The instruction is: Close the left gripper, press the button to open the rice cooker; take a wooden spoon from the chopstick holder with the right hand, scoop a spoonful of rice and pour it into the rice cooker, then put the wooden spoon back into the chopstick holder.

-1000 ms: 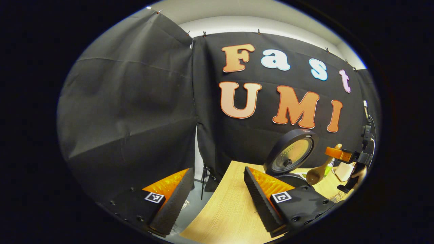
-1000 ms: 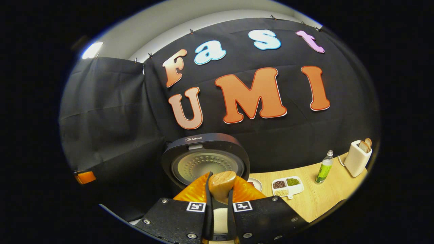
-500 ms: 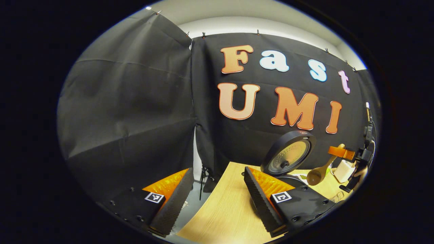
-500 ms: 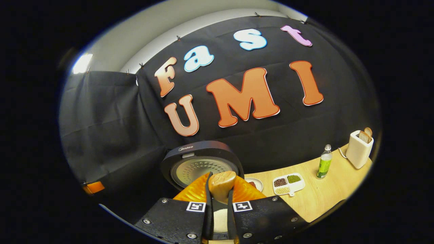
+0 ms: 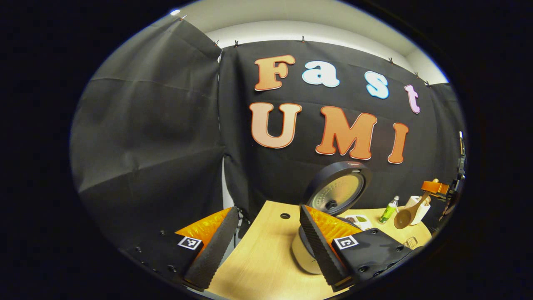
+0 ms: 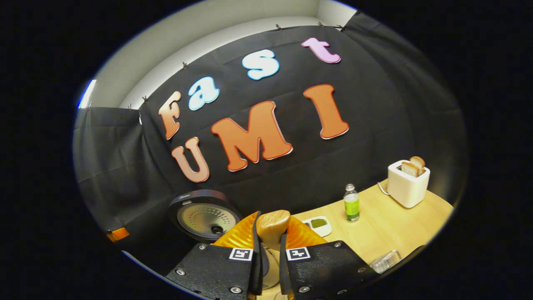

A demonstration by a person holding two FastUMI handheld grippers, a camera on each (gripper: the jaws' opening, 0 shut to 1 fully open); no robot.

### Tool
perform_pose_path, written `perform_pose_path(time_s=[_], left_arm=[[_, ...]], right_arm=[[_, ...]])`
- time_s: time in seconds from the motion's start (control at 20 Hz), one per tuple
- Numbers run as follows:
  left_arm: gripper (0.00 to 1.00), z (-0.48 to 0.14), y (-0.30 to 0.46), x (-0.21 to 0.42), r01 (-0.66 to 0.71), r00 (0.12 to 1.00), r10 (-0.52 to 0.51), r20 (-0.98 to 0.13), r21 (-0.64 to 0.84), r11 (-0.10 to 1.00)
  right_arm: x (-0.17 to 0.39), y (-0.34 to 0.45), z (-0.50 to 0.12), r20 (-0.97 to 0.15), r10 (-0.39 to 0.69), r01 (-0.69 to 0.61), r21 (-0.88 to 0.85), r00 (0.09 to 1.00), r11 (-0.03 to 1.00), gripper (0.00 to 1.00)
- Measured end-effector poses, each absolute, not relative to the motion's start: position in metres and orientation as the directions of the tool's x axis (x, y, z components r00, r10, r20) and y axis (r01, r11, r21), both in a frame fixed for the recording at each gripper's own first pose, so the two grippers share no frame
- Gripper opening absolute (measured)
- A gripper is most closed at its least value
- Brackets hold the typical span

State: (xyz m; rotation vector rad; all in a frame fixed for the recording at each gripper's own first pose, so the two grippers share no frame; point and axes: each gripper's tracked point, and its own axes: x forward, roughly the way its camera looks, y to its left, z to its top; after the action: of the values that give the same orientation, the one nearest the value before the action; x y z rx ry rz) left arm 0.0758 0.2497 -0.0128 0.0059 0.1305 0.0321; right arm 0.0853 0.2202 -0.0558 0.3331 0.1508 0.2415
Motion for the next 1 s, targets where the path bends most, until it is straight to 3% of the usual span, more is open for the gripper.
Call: perform_pose_path(time_s=[0.55, 1.0], left_arm=[[0.98, -0.004, 0.179, 0.093, 0.046, 0.994, -0.042, -0.098, 0.037, 0.998], [0.98, 0.001, 0.176, 0.092, -0.017, 0.994, 0.026, -0.104, 0.081, 0.997]], right_arm=[[0.057, 0.061, -0.122, -0.2, 0.024, 0.053, 0.372, 0.979, 0.927, 0.15], [0.066, 0.042, -0.21, -0.346, 0.057, 0.096, 0.41, 0.937, 0.907, 0.15]])
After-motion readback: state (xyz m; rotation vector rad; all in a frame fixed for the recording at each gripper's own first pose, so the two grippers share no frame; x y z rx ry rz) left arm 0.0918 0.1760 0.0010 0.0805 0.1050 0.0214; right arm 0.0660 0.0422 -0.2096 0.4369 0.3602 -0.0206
